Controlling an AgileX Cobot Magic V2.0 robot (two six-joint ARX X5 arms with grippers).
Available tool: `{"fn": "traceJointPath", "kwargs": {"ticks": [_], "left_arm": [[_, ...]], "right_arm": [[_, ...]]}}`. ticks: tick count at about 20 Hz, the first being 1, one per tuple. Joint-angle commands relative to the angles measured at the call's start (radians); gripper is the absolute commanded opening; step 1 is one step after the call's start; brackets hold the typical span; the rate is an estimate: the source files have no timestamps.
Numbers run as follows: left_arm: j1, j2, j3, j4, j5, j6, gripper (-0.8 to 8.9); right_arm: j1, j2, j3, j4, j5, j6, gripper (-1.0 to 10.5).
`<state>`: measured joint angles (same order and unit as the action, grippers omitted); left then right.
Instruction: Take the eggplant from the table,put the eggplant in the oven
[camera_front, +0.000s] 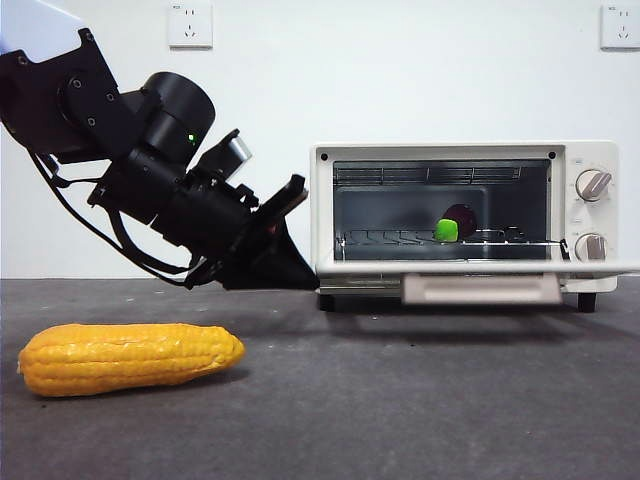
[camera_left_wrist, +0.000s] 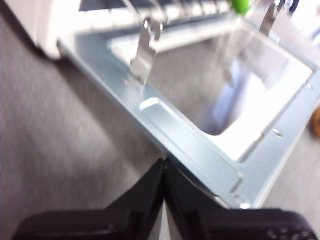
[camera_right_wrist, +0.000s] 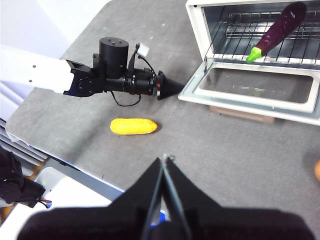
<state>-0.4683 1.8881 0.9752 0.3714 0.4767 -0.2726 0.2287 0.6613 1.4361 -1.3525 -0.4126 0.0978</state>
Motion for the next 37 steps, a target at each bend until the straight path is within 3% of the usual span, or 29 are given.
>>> {"fn": "traceJointPath", "kwargs": {"ticks": [1, 8, 14, 25, 30, 37], "left_arm": [[-0.010, 0.009, 0.004, 0.071, 0.029, -0.052, -0.08], [-0.006, 0.009, 0.016, 0.171, 0.028, -0.117, -0.08], [-0.006, 0.009, 0.122, 0.165, 0.003, -0.117, -0.08], [0.036, 0.008, 0.291, 0.000, -0.031, -0.060, -0.08], [0.026, 0.002, 0.295, -0.117, 0.048, -0.057, -0.07], [-0.016, -0.164, 0.295, -0.300, -0.008, 0.031, -0.07]], "right_arm": [[0.001, -0.005, 0.001, -0.022, -0.004, 0.006, -0.1], [0.001, -0.005, 0.001, -0.022, -0.004, 0.006, -0.1], [0.001, -0.005, 0.001, -0.022, -0.004, 0.006, -0.1], [0.001, -0.005, 0.001, -0.022, -0.003, 0.000, -0.1], [0.001, -0.005, 0.001, -0.022, -0.003, -0.021, -0.1], [0.001, -0.005, 0.001, -0.022, 0.002, -0.041, -0.1]]}}
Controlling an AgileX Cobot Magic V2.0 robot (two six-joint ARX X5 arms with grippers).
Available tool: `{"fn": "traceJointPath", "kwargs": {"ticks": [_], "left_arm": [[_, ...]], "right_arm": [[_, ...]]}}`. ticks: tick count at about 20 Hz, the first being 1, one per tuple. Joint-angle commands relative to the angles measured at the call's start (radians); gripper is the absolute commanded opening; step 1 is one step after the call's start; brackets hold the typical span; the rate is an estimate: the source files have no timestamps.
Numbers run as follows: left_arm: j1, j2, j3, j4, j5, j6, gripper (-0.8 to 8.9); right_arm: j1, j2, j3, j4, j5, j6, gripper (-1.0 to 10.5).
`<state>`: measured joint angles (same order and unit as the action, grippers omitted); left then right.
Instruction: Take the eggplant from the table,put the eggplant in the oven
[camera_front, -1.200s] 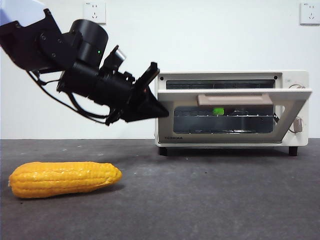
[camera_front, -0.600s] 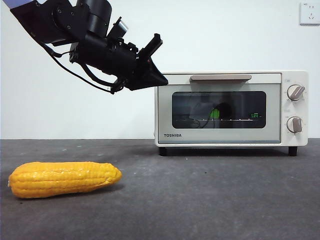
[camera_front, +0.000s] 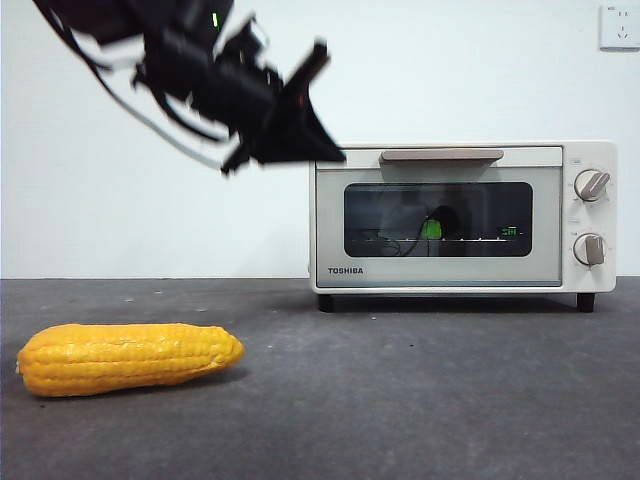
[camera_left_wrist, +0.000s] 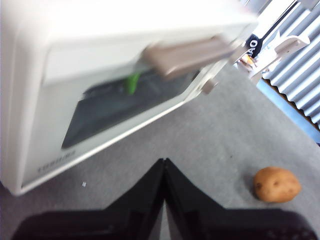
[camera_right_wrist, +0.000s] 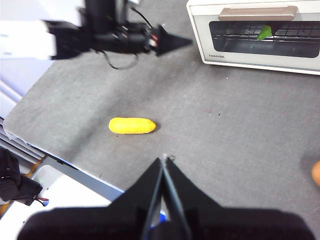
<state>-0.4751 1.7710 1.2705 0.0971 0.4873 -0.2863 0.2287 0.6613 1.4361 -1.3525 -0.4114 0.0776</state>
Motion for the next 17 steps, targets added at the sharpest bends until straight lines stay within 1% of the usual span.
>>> {"fn": "traceJointPath", "kwargs": {"ticks": [1, 4, 6, 10, 17], "left_arm": [[-0.017, -0.083, 0.000, -0.059, -0.044, 0.064, -0.07], [-0.042, -0.218, 0.000, -0.196, -0.143, 0.113, -0.07], [-0.056, -0.311, 0.000, -0.290, -0.184, 0.115, -0.07], [-0.084, -0.491, 0.000, -0.425, -0.248, 0.138, -0.07], [-0.095, -0.750, 0.000, -0.591, -0.254, 0.136, -0.05]], "right_arm": [[0.001, -0.005, 0.001, -0.022, 0.002, -0.027, -0.1], [0.001, -0.005, 0.001, -0.022, 0.003, -0.033, -0.1], [0.001, -0.005, 0.001, -0.022, 0.008, -0.038, -0.1], [0.001, -0.005, 0.001, -0.022, 0.065, -0.037, -0.1], [0.001, -0.005, 0.001, -0.022, 0.064, -0.037, 0.0]]}}
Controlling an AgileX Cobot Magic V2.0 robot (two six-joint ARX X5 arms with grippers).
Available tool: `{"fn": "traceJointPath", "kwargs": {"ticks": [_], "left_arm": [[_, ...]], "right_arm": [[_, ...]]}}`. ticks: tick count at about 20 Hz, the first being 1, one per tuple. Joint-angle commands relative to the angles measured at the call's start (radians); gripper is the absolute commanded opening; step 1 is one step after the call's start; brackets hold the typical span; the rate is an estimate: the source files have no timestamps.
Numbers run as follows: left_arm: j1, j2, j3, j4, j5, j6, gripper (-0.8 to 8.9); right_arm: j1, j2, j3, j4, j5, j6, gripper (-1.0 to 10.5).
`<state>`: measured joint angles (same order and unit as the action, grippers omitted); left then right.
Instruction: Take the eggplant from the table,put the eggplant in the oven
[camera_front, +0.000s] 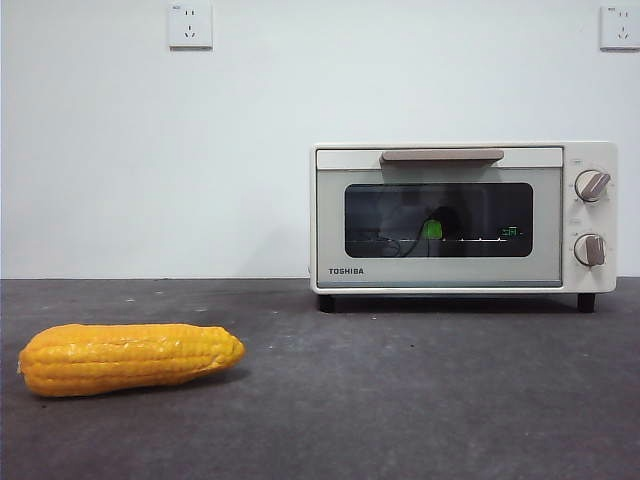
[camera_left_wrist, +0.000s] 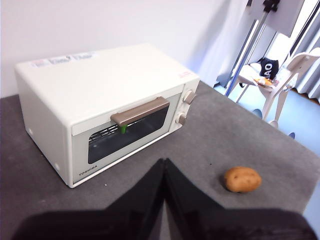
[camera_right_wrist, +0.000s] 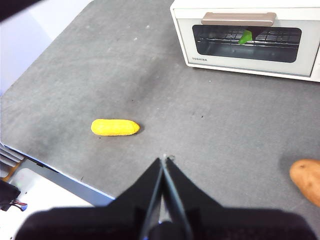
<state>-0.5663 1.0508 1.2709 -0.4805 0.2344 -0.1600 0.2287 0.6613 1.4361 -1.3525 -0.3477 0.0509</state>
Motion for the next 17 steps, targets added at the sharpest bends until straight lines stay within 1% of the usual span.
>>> {"fn": "traceJointPath", "kwargs": {"ticks": [1, 6, 17], "left_arm": [[-0.004, -0.056, 0.000, -0.026, 0.001, 0.010, -0.05], [-0.004, -0.135, 0.000, -0.027, 0.000, 0.010, -0.04], [-0.004, -0.133, 0.000, -0.028, 0.000, 0.010, -0.04]], "right_arm": [[0.001, -0.005, 0.001, -0.022, 0.001, -0.010, 0.0], [0.001, -0.003, 0.001, -0.022, 0.001, -0.010, 0.0], [0.001, -0.003, 0.001, -0.022, 0.001, -0.010, 0.0]]}}
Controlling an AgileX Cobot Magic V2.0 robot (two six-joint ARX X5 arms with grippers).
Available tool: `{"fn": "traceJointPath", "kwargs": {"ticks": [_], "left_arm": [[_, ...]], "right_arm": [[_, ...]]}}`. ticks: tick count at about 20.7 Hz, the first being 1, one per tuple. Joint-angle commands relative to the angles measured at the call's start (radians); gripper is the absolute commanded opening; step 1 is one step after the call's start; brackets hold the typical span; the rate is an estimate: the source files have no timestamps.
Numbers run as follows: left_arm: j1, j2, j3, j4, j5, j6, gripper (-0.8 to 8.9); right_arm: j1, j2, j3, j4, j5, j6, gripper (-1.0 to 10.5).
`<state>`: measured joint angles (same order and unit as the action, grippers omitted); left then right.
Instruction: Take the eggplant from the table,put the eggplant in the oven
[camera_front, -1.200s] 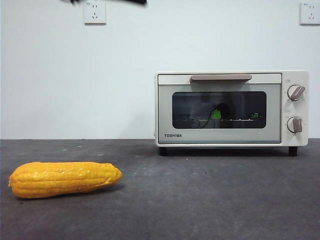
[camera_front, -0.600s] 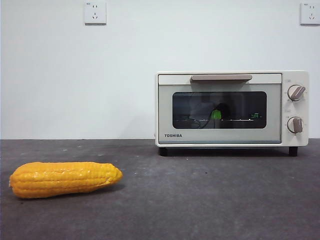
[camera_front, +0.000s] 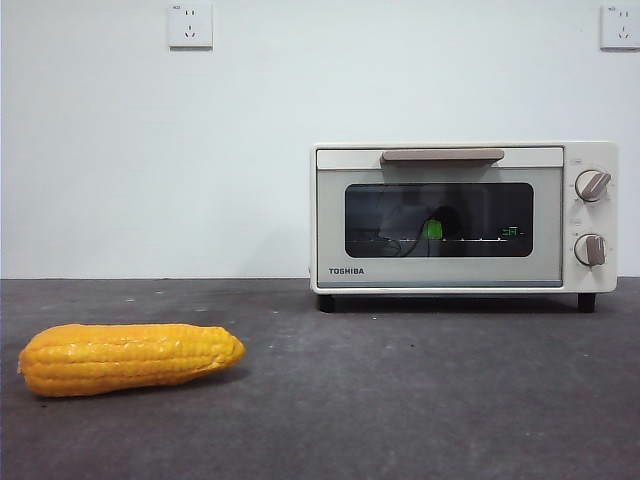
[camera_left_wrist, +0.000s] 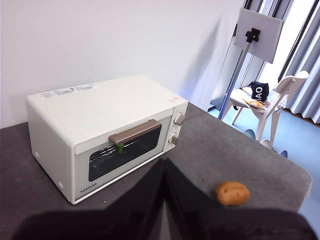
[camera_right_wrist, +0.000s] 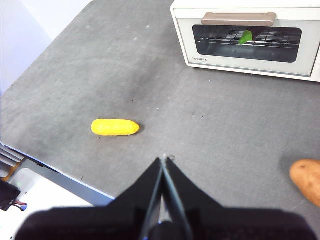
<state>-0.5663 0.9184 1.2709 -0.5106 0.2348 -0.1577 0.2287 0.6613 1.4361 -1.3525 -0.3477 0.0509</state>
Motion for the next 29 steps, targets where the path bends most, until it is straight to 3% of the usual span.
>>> {"fn": "traceJointPath", "kwargs": {"ticks": [1, 9, 13, 18, 20, 22, 25, 29], "left_arm": [[-0.004, 0.000, 0.000, 0.002, 0.000, 0.008, -0.04], [-0.003, 0.022, 0.000, -0.016, -0.008, 0.008, -0.04], [-0.001, 0.027, 0.000, -0.027, -0.013, 0.093, -0.04], [0.006, 0.019, 0.000, -0.032, -0.134, 0.178, -0.04], [0.048, 0.005, 0.000, -0.048, -0.206, 0.254, -0.04], [0.113, -0.017, 0.000, -0.072, -0.208, 0.300, -0.04], [0.255, -0.098, -0.020, -0.129, -0.199, 0.299, -0.04], [0.419, -0.307, -0.196, -0.066, -0.198, 0.300, -0.04]], "right_arm": [[0.001, -0.003, 0.001, -0.022, 0.001, -0.010, 0.0], [0.001, -0.003, 0.001, -0.022, 0.001, -0.010, 0.0], [0.001, -0.003, 0.001, -0.022, 0.001, -0.010, 0.0], [0.001, -0.003, 0.001, -0.022, 0.001, -0.010, 0.0], [0.001, -0.002, 0.001, -0.022, 0.001, -0.010, 0.0], [0.001, -0.002, 0.001, -0.022, 0.001, -0.010, 0.0], [0.001, -0.002, 0.001, -0.022, 0.001, -0.010, 0.0], [0.001, 0.009, 0.001, -0.022, 0.001, -0.010, 0.0]]}}
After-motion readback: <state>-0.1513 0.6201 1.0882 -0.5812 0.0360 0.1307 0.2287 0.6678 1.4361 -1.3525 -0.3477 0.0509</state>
